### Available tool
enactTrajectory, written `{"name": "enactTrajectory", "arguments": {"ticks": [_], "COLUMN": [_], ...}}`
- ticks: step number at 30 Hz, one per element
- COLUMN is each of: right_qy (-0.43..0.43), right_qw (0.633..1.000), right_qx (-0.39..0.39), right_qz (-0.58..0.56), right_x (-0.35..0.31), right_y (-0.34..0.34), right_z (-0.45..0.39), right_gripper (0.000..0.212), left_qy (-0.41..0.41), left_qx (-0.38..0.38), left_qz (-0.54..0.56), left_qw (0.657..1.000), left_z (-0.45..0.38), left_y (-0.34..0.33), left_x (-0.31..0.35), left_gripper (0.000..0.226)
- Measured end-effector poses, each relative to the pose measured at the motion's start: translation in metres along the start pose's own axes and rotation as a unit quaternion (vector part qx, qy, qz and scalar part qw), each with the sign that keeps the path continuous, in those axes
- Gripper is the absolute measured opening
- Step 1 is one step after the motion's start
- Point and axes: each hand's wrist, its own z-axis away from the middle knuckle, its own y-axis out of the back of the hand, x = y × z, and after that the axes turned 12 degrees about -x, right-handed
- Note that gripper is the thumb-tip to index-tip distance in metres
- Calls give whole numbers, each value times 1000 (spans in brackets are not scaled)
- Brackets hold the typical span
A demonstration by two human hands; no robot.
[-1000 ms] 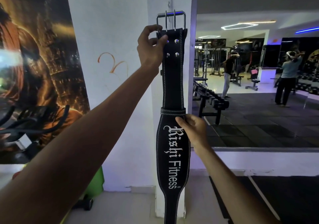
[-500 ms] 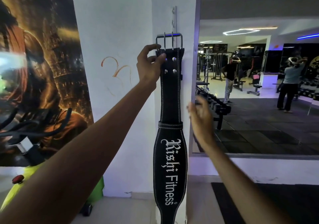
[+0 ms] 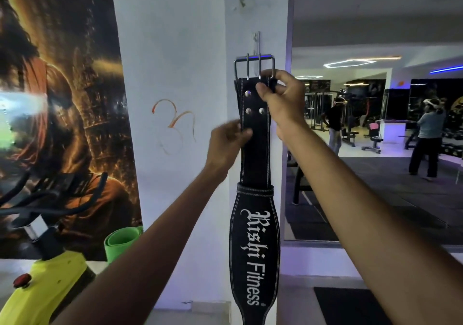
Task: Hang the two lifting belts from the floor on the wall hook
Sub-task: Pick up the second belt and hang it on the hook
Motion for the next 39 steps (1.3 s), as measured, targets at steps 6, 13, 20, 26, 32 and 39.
{"name": "enactTrajectory", "arguments": {"ticks": [6, 13, 20, 26, 32, 39], "right_qy": [-7, -13, -15, -25, -28, -51], "right_qw": [1000, 999, 999, 999, 999, 998], "right_qx": [23, 45, 33, 23, 29, 29], "right_qz": [-6, -22, -9, -23, -22, -29], "right_x": [-4, -3, -4, -1, -2, -2], "right_y": [6, 12, 11, 6, 14, 16], "right_z": [-12, -16, -13, -6, -1, 13], "right_gripper": [28, 27, 25, 27, 27, 32], "left_qy": [54, 115, 166, 144, 187, 169], "left_qx": [-67, -49, -40, -44, -82, -94], "left_qz": [19, 58, 4, -6, 10, -54], "left_qw": [996, 990, 985, 989, 979, 980], "left_z": [59, 110, 115, 88, 132, 116], "left_y": [-6, -9, -4, -2, -10, -5], "left_x": [-64, -121, -129, -99, -126, -108], "left_gripper": [36, 25, 34, 12, 32, 48]}}
